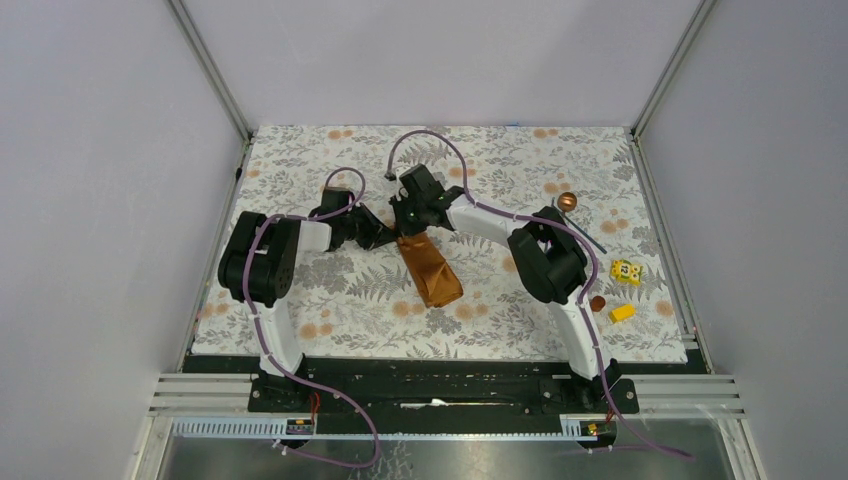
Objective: Fold the napkin into a case and place the utensils inside
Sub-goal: Pick up the top corner of the smaller rectangle folded napkin.
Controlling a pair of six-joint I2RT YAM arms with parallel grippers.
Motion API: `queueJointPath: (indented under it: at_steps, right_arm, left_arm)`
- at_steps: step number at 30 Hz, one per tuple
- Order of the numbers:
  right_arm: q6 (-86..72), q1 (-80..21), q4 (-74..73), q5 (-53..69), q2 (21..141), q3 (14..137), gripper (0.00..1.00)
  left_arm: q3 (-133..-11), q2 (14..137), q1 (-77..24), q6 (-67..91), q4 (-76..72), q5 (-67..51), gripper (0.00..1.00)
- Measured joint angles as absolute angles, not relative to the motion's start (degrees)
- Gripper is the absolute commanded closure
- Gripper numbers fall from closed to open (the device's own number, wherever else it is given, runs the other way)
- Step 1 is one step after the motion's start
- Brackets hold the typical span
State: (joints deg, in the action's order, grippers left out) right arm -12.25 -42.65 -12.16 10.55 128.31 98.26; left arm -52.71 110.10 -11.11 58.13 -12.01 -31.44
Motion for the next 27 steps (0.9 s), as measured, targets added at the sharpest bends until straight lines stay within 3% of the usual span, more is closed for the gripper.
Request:
queueJointPath:
  at_steps: [8, 17, 27]
  right_arm:
    - [-12.34, -39.4, -9.21, 18.63, 128.62, 95.37, 0.9]
    - [-10.87, -37.17, -6.66, 26.0, 128.7, 94.26, 0.9]
    - [-10.31, -37.08, -6.09, 30.37, 129.6, 94.26, 0.73]
  left_arm:
    - [-52.23, 110.06, -11.0, 58.04, -12.21, -31.44, 0.86]
    - [-50.11, 106.04, -10.76, 57.54, -10.63, -30.85, 0.59]
    - [-50.46, 104.36, -9.37, 57.04, -9.89, -29.76, 0.57]
